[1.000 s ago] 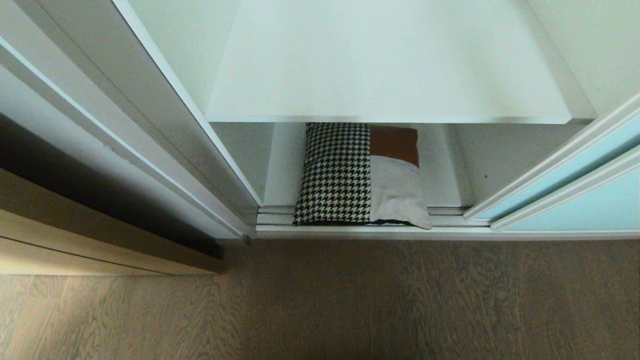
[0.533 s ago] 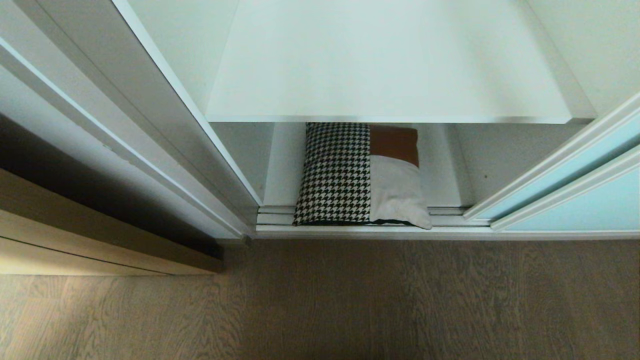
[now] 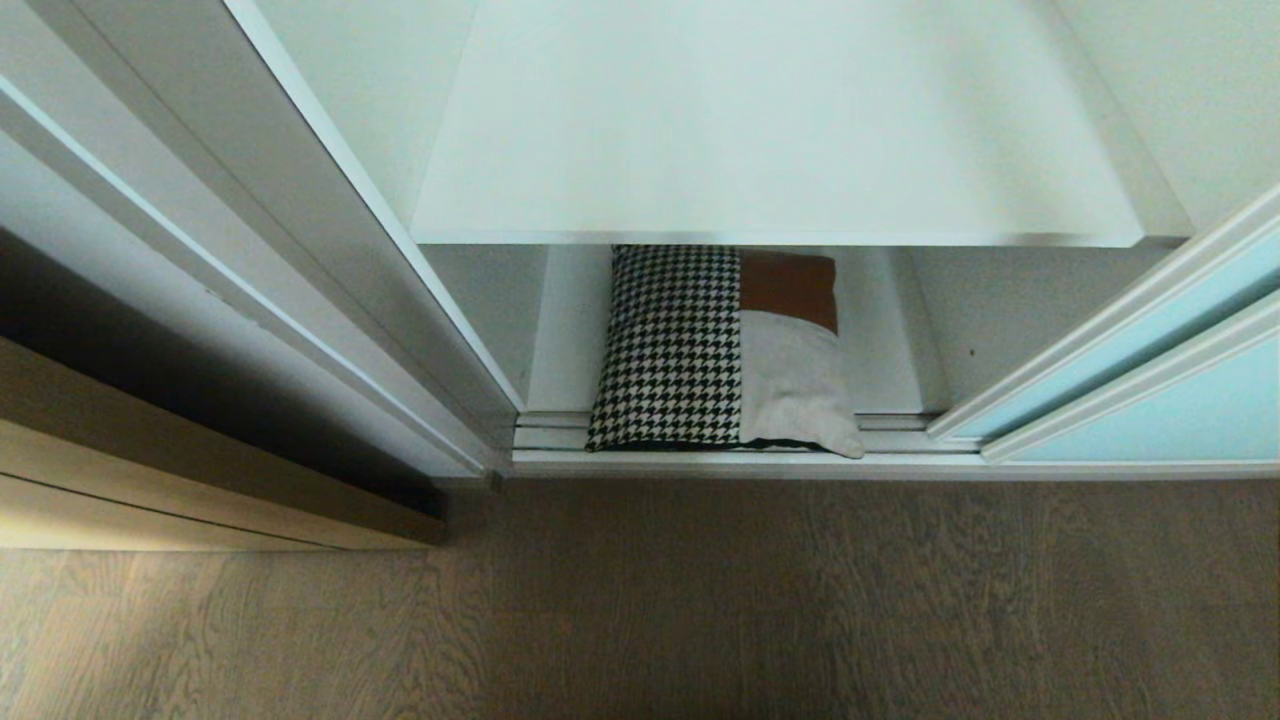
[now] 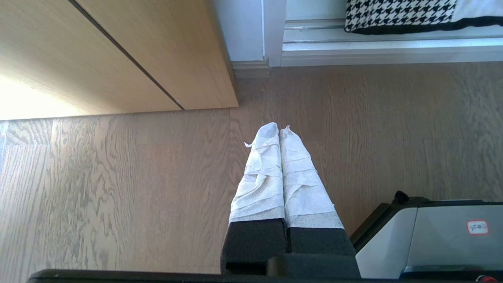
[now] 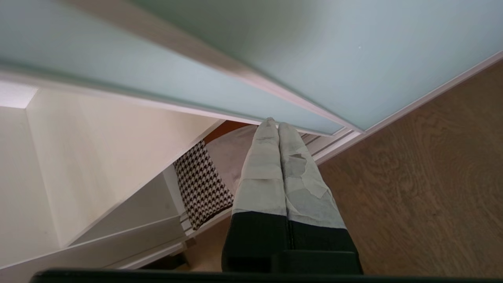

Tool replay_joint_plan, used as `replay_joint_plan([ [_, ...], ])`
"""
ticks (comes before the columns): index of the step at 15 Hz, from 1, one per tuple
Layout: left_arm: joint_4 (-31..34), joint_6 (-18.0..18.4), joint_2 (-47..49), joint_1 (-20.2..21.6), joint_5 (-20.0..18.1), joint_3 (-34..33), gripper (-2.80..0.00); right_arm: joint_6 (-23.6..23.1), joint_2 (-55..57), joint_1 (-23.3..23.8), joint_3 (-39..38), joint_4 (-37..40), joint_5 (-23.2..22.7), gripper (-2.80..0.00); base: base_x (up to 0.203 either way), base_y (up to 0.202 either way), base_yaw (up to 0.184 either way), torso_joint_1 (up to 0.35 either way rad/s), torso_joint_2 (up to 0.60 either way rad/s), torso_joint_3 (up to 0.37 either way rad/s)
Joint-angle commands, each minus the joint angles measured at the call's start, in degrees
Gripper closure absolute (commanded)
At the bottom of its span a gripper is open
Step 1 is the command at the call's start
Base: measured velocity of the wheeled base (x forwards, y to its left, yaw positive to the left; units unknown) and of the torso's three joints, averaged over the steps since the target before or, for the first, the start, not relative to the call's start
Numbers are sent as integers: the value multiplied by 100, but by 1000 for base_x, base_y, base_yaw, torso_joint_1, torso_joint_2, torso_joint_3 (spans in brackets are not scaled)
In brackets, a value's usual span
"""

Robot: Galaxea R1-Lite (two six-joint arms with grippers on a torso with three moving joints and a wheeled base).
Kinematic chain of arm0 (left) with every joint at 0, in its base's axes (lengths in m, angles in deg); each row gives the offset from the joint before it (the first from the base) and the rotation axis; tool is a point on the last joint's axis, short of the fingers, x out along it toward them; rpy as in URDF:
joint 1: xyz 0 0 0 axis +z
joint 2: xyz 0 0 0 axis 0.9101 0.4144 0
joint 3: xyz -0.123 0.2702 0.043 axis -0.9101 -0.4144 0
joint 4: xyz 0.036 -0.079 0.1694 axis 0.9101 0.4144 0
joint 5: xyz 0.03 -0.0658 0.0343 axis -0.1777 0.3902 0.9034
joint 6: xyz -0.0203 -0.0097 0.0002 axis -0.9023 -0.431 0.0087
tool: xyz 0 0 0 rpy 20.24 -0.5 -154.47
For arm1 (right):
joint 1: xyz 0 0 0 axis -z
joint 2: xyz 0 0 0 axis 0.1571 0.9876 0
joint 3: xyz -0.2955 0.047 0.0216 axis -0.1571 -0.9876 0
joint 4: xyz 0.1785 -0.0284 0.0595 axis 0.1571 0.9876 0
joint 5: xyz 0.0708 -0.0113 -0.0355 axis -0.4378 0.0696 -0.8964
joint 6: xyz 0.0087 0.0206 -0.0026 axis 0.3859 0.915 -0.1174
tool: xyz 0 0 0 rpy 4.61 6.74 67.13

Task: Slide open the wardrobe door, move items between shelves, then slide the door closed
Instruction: Close the door

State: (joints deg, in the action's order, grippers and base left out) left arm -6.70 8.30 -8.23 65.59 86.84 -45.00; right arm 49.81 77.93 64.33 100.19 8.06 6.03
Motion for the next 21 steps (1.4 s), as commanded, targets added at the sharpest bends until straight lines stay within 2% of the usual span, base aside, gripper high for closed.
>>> replay_joint_plan([
  [1, 5, 1, 9, 1, -2, -2, 0, 30, 163, -269, 9, -129, 106, 0, 0, 0, 0, 0, 0, 0],
  [3, 5, 1, 9, 1, -2, -2, 0, 43, 281, -472, 14, -258, 395, 0, 0, 0, 0, 0, 0, 0],
  [7, 5, 1, 9, 1, -2, -2, 0, 53, 454, -733, 28, -359, 557, 0, 0, 0, 0, 0, 0, 0],
  [10, 5, 1, 9, 1, -2, -2, 0, 70, 542, -1119, 101, -471, 1032, 0, 0, 0, 0, 0, 0, 0],
  [13, 5, 1, 9, 1, -2, -2, 0, 77, 573, -1389, 123, -547, 1276, 0, 0, 0, 0, 0, 0, 0],
  [18, 5, 1, 9, 1, -2, -2, 0, 619, 616, -1902, 0, -1371, 1988, 0, 0, 0, 0, 0, 0, 0],
  [21, 5, 1, 9, 1, -2, -2, 0, 630, 599, -1999, -31, -1387, 2045, 0, 0, 0, 0, 0, 0, 0],
])
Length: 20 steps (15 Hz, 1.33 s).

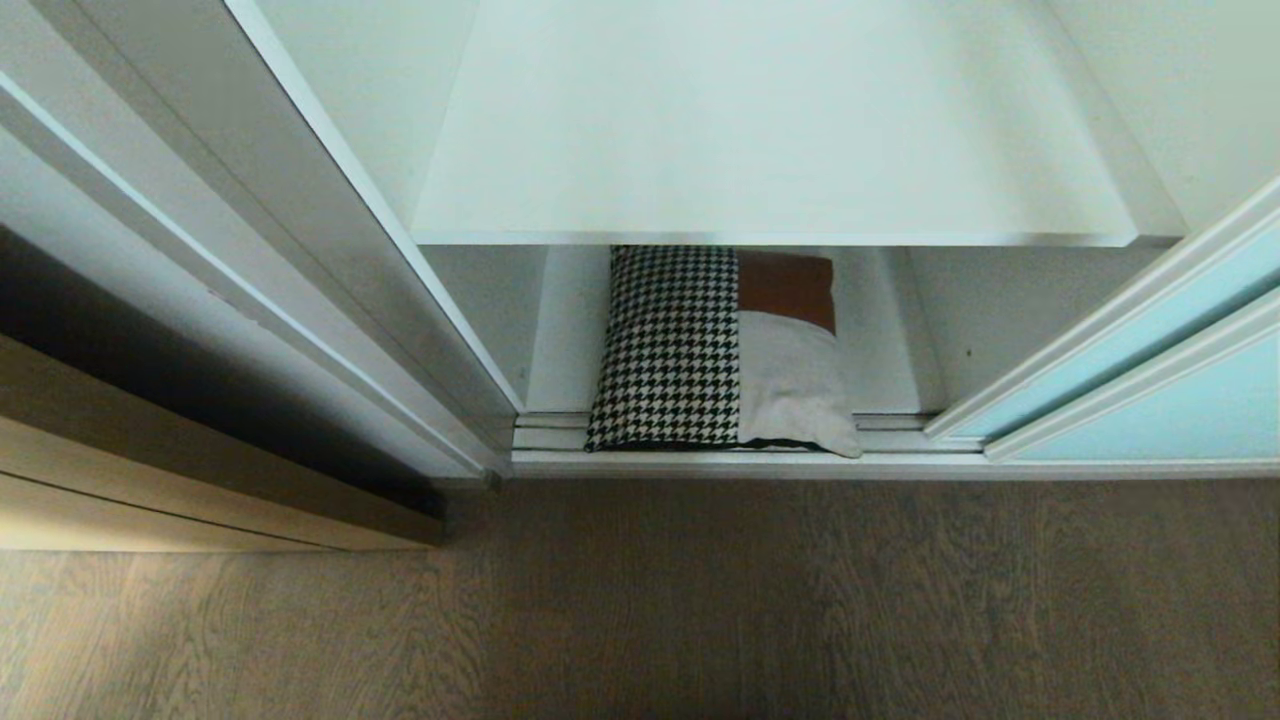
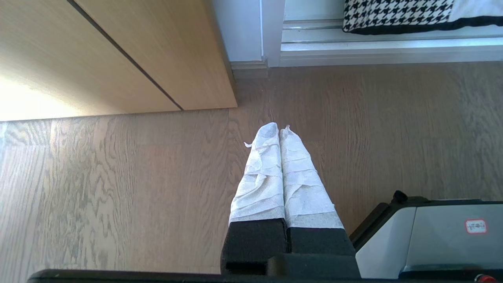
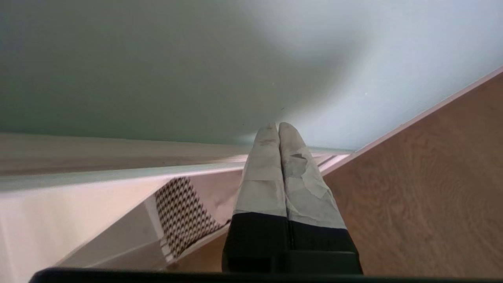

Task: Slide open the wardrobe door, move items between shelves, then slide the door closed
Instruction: Close the door

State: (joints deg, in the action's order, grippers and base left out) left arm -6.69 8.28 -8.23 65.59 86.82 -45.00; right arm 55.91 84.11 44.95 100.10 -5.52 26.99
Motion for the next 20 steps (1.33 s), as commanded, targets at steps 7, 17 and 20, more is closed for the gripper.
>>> replay_joint_plan([
  [7, 3, 3, 9, 1, -1, -2, 0, 10, -668, -554, -700, -9, -52, 0, 0, 0, 0, 0, 0, 0],
  [17, 3, 3, 9, 1, -1, -2, 0, -61, -1718, -3016, -1507, -50, 593, 0, 0, 0, 0, 0, 0, 0],
  [20, 3, 3, 9, 1, -1, -2, 0, -88, -2121, -4001, -1651, 28, 747, 0, 0, 0, 0, 0, 0, 0],
])
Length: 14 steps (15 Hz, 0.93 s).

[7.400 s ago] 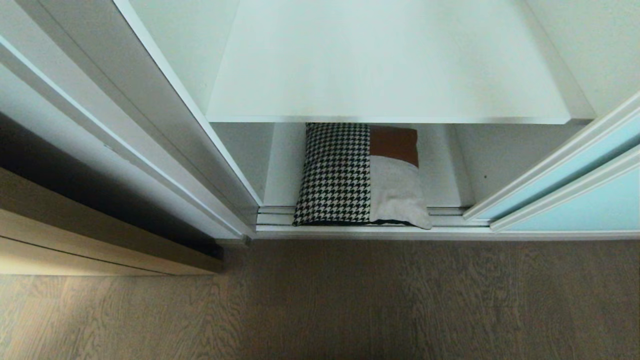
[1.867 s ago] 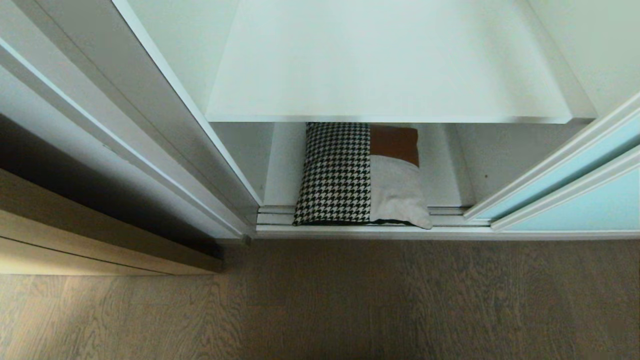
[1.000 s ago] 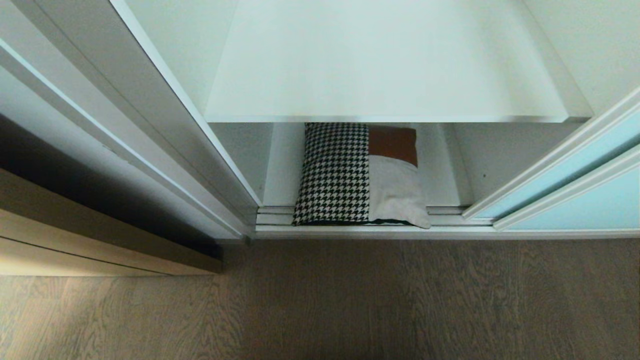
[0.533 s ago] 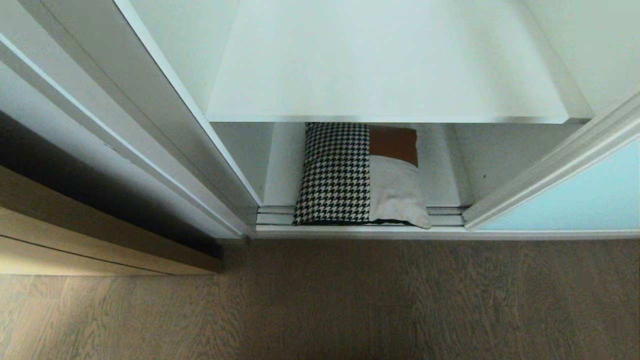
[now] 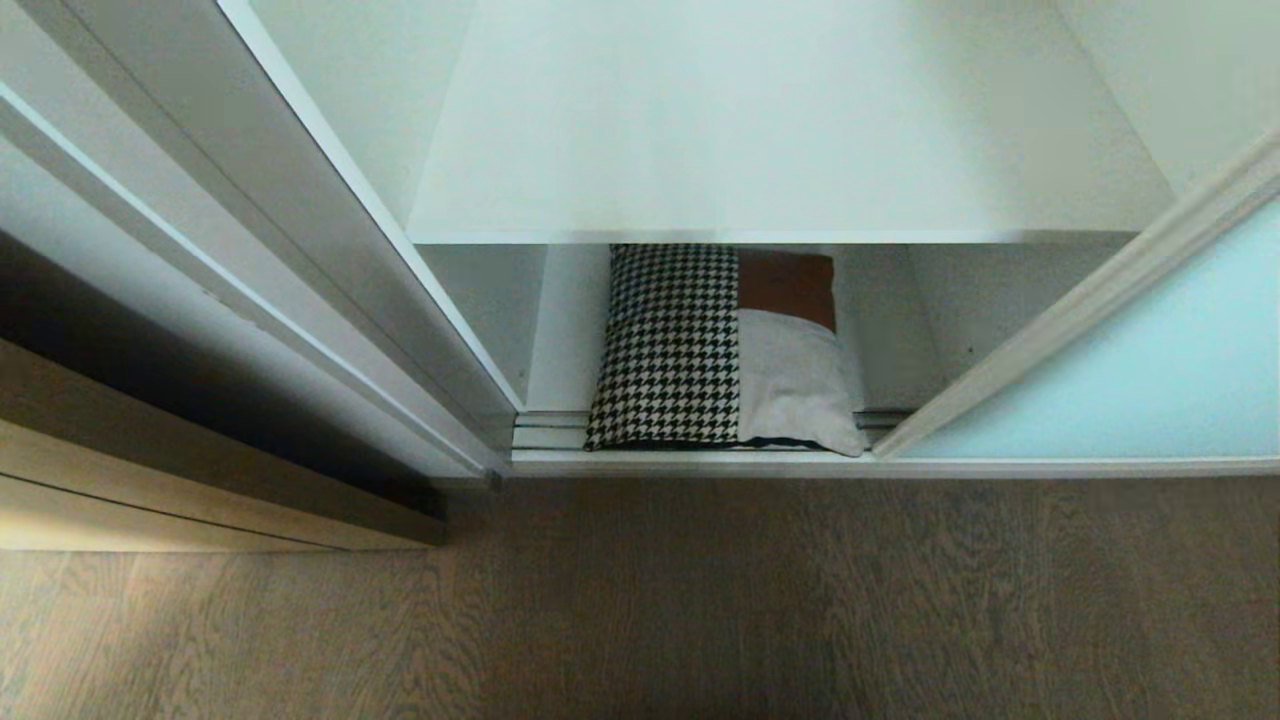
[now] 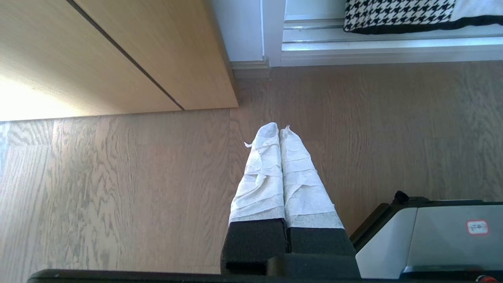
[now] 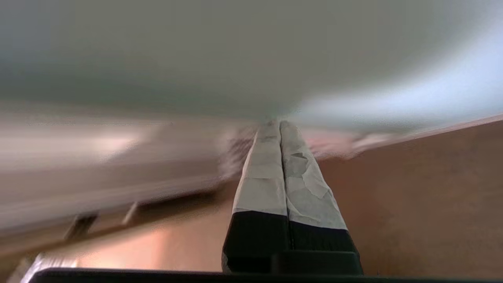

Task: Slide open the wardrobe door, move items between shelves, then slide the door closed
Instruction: Close the door

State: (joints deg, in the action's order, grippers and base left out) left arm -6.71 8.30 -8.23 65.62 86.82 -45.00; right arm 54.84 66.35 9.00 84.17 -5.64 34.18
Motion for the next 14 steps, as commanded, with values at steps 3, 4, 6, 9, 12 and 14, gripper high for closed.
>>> replay_joint_plan([
  [3, 6, 1, 9, -1, -1, -2, 0, -8, -867, -1074, -240, 192, -17, 0, 0, 0, 0, 0, 0, 0],
  [4, 6, 1, 9, -1, -1, -2, 0, -15, -1055, -1125, -338, 203, -131, 0, 0, 0, 0, 0, 0, 0],
  [6, 6, 1, 9, -1, -1, 7, 0, -17, -1363, -1158, -603, 154, -387, 0, 0, 0, 0, 0, 0, 0],
  [9, 6, 1, 9, -1, -1, -2, 0, 9, -1730, -1145, -729, 135, -373, 0, 0, 0, 0, 0, 0, 0],
  [12, 6, 1, 9, -1, -1, -2, 0, 15, -1933, -812, -730, 123, 753, 0, 0, 0, 0, 0, 0, 0],
  [14, 6, 1, 9, -1, -1, -2, 0, -11, -1927, -325, -698, 8, 1640, 0, 0, 0, 0, 0, 0, 0],
])
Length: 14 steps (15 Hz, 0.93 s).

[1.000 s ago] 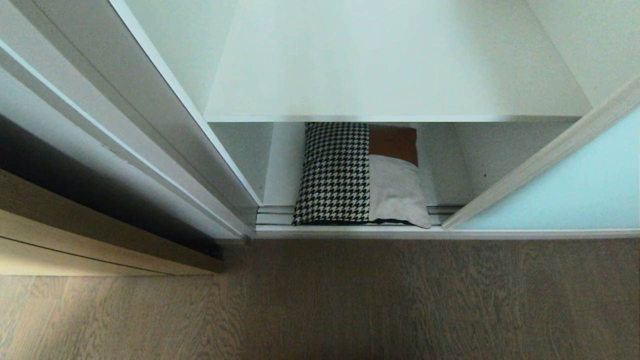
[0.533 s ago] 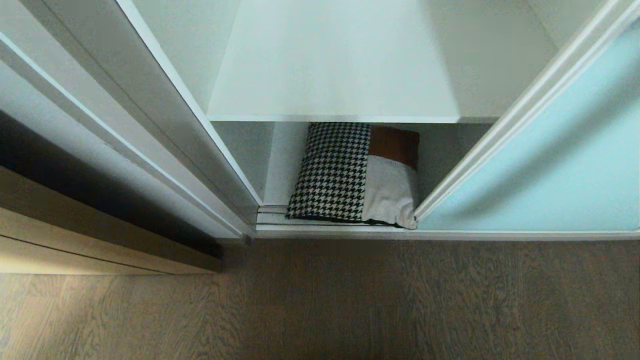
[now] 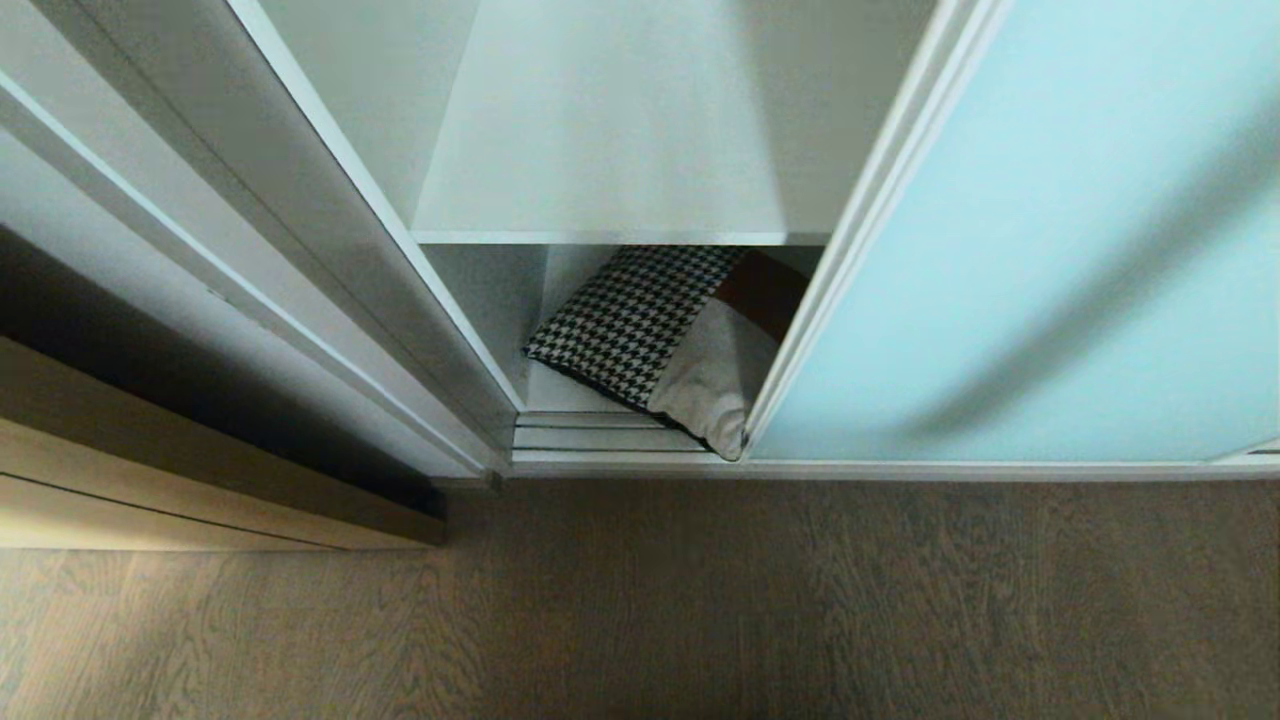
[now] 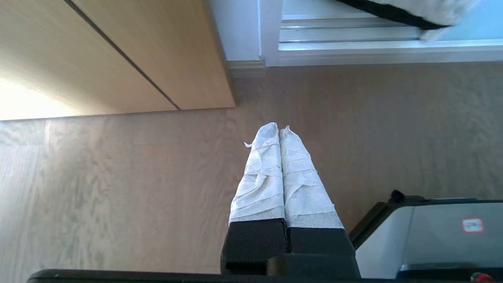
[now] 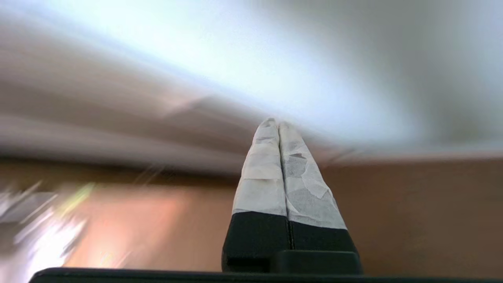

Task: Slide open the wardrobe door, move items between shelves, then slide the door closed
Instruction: Close the door

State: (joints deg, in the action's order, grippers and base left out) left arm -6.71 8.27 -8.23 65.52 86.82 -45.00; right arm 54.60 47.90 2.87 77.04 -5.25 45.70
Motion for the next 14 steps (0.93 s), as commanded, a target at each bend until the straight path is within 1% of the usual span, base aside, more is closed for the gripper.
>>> replay_joint_plan([
  [1, 5, 4, 9, 8, -1, -2, 0, 2, -86, 532, 7, -133, 687, 0, 0, 0, 0, 0, 0, 0],
  [2, 5, 4, 9, 8, -1, 6, 0, -60, -103, 812, -9, -193, 806, 0, 0, 0, 0, 0, 0, 0],
  [4, 5, 4, 9, 8, -1, -2, 0, -408, -110, 1474, -71, -229, 1159, 0, 0, 0, 0, 0, 0, 0],
  [6, 5, 4, 9, 8, -1, 4, 0, -864, -3, 2281, -149, -339, 1676, 0, 0, 0, 0, 0, 0, 0],
  [8, 5, 4, 9, 8, -1, -2, 0, -1104, 148, 3239, -223, -609, 2070, 0, 0, 0, 0, 0, 0, 0],
  [10, 5, 4, 9, 8, -1, -2, 0, -1225, 338, 4114, -258, -838, 2253, 0, 0, 0, 0, 0, 0, 0],
  [12, 5, 4, 9, 8, -1, -2, 0, -1271, 591, 4920, -266, -942, 2321, 0, 0, 0, 0, 0, 0, 0],
  [13, 5, 4, 9, 8, -1, -2, 0, -1287, 807, 5300, -289, -1081, 2336, 0, 0, 0, 0, 0, 0, 0],
  [14, 5, 4, 9, 8, -1, -2, 0, -1304, 1049, 5563, -314, -1307, 2346, 0, 0, 0, 0, 0, 0, 0],
])
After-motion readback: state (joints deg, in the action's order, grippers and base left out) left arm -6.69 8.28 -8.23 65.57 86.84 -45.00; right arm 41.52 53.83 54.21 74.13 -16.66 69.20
